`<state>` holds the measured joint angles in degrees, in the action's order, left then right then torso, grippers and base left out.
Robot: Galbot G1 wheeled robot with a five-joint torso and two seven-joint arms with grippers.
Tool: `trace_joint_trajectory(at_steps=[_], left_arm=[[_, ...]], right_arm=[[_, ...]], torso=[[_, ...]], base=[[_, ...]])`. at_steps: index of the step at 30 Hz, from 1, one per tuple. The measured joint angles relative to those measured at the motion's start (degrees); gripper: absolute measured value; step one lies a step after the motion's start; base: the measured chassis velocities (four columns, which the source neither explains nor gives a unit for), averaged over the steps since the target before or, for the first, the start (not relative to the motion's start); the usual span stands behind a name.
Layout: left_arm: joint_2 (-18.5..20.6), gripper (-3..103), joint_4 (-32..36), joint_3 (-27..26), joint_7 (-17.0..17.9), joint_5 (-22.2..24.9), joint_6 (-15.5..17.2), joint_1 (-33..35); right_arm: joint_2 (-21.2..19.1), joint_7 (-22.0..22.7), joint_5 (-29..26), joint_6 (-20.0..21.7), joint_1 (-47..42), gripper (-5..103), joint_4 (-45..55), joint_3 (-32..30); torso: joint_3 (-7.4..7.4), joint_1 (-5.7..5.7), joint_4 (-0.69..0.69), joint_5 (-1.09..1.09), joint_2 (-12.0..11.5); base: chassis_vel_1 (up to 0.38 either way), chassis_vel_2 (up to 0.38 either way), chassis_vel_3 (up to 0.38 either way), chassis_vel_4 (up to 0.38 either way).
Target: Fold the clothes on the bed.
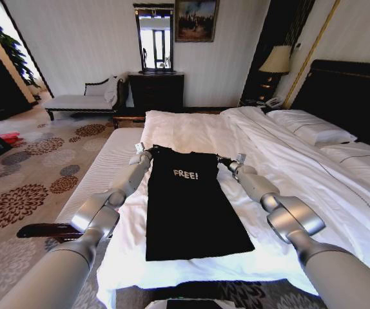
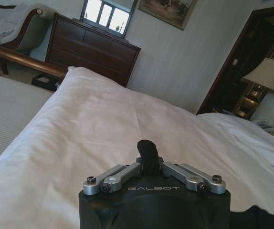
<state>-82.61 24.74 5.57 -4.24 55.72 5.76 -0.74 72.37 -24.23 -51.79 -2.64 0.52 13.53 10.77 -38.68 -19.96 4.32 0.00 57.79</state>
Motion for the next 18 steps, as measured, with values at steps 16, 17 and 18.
trace_joint_trajectory(at_steps=[16,17,18], left_arm=[[6.21,0,18.86,-0.71,3.49,2.60,0.07,11.43],[6.51,0,19.85,-0.77,3.68,2.68,0.07,11.94],[6.51,0,19.85,-0.77,3.68,2.68,0.07,11.94]], right_arm=[[-7.90,4.00,-3.63,-3.21,-9.03,0,15.27,-1.55],[-8.53,4.21,-3.67,-3.44,-9.70,0,16.20,-1.61],[-8.53,4.21,-3.67,-3.44,-9.70,0,16.20,-1.61]], torso=[[0.00,0.00,0.01,0.00,0.00],[0.00,0.00,0.01,0.01,0.00],[0.00,0.00,0.01,0.01,0.00]], base=[[0.000,0.000,0.000,0.000],[0.000,0.000,0.000,0.000],[0.000,0.000,0.000,0.000]])
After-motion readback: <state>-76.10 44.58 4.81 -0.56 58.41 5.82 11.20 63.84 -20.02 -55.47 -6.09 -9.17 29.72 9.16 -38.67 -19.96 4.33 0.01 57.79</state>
